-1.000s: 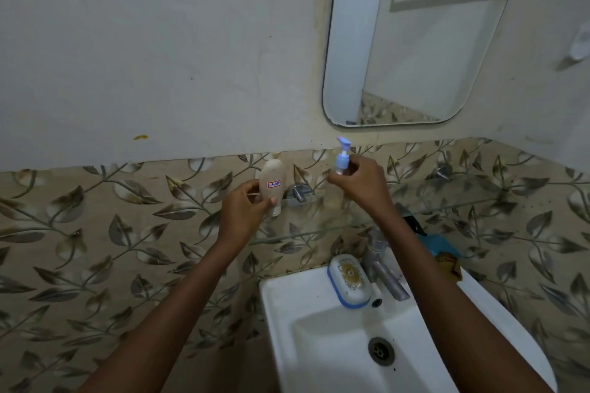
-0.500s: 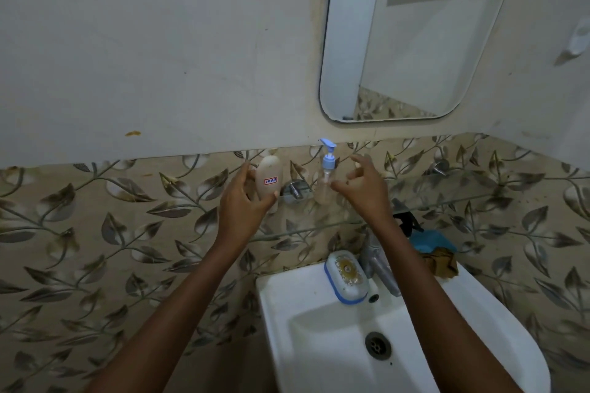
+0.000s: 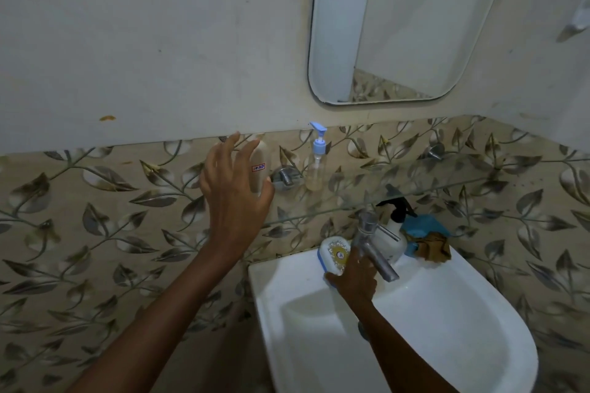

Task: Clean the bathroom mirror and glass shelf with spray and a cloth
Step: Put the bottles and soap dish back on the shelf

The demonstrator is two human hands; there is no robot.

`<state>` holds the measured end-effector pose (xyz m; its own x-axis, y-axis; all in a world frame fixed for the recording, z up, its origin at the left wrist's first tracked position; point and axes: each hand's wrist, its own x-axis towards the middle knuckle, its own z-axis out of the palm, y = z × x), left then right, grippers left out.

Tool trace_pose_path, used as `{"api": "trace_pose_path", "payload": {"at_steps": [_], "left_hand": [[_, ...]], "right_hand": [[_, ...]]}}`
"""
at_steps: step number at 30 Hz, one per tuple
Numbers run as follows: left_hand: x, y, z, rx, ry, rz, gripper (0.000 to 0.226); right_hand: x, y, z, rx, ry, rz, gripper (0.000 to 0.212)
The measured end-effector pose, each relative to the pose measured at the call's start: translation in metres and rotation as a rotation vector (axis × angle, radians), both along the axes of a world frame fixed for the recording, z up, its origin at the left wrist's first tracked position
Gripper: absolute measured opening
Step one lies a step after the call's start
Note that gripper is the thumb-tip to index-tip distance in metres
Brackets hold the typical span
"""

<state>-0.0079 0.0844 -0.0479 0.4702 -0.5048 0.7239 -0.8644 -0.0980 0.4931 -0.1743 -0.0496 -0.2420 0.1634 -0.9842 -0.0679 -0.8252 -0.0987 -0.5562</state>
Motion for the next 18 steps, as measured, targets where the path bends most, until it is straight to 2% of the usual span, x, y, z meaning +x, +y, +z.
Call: {"api": "trace_pose_path", "payload": {"at_steps": [5,10,12,15,18], "left_hand": [[0.007,0.004,-0.002,0.030,-0.043,0.023,0.055],[0.014,0.009,-0.003,0.013,-0.028,0.045,0.054],[0.015,0.011,-0.004,-0.009,-0.038,0.035,0.054],[0.016,0.013,-0.004,-0.026,-0.060,0.025,0.054],[0.015,0.009,-0.003,-0.016,-0.061,0.018,0.052]], "right_hand": [[-0.002,-0.011,-0.008,-0.040,-0.049,-0.002,0.091],[-0.017,0.017,0.012,-0.043,-0.367,-0.054,0.078],[-0.033,0.043,0.039,-0.156,-0.471,-0.084,0.076],[-0.065,0.069,0.087,-0.340,-0.433,-0.160,0.070],[-0.081,0.073,0.134,-0.494,-0.459,-0.137,0.067]]}}
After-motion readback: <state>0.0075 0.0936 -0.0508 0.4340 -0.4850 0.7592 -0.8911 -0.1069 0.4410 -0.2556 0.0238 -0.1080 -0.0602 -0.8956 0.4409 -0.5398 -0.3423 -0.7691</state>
